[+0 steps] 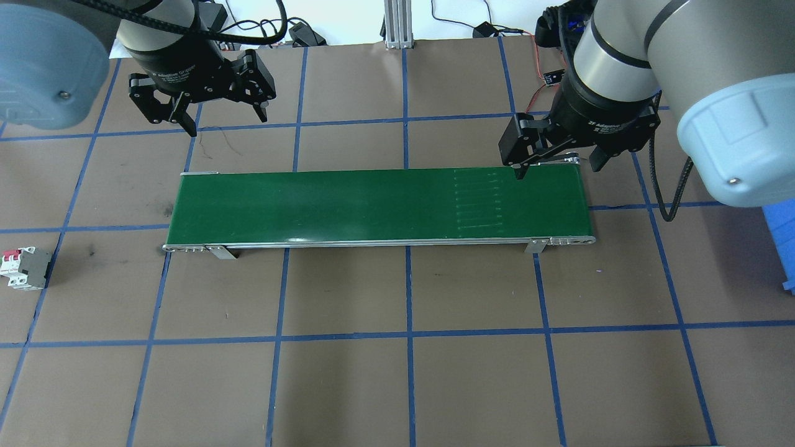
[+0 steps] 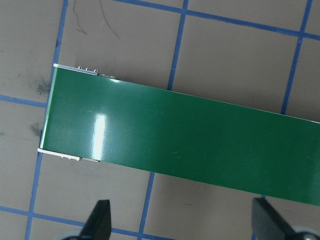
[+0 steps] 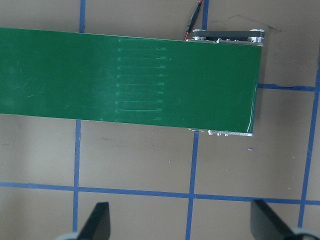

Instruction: Move button from left to right

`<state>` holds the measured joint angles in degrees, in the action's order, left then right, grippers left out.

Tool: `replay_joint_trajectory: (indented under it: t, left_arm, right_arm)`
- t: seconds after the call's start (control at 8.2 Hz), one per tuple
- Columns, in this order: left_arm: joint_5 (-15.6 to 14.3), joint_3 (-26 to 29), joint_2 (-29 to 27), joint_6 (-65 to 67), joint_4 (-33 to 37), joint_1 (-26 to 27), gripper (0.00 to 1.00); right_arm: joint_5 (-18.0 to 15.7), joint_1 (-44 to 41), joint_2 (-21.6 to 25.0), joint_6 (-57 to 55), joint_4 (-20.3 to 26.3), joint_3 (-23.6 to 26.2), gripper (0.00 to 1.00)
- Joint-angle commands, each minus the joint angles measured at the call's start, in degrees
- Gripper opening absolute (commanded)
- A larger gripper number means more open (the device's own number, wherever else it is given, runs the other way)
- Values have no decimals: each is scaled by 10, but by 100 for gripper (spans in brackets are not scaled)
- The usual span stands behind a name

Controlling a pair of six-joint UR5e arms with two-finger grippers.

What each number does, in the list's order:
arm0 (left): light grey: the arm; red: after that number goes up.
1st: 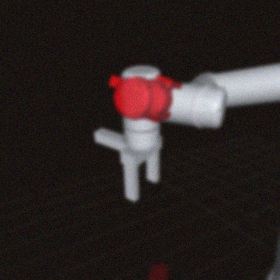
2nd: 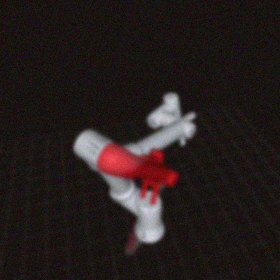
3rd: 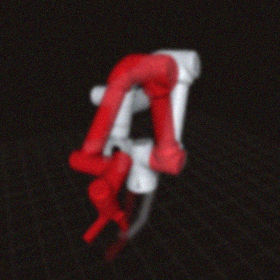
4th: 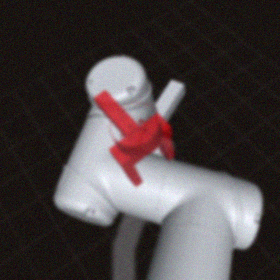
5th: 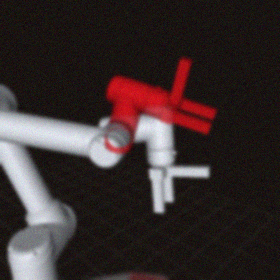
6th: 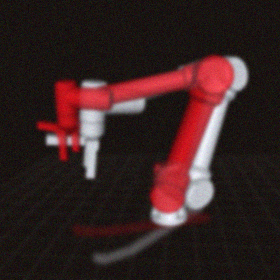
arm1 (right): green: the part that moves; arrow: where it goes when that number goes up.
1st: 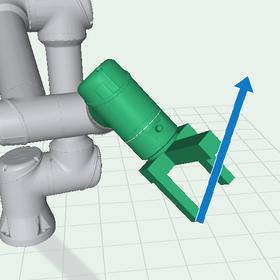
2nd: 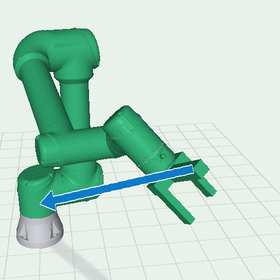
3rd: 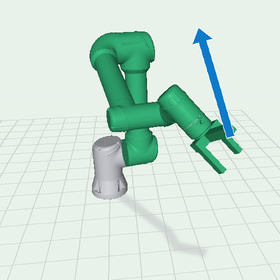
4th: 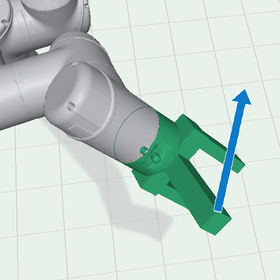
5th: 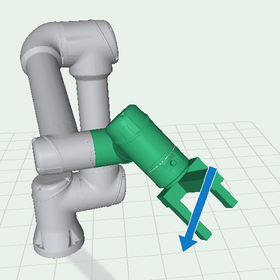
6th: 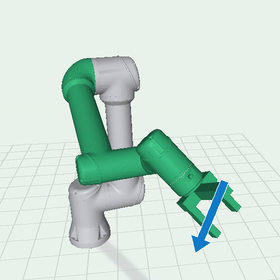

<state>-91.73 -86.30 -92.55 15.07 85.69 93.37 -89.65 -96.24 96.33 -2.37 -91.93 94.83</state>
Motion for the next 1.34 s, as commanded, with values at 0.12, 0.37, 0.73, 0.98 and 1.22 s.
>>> replay_joint_trajectory:
  t: [0.12,0.37,0.73,0.98,1.22]
  left_arm:
    - [3,5,18,-1,10,-2,100]
    - [9,6,18,-21,36,-48,100]
    - [5,4,49,-56,44,-113,100]
    - [5,4,68,-101,78,-183,100]
    - [5,8,69,-277,83,-304,100]
  right_arm:
    - [0,0,0,0,0,0,100]
    - [0,0,0,0,0,0,100]
    - [0,0,0,0,0,0,100]
    - [0,0,0,0,0,0,100]
    - [-1,0,0,0,0,0,100]
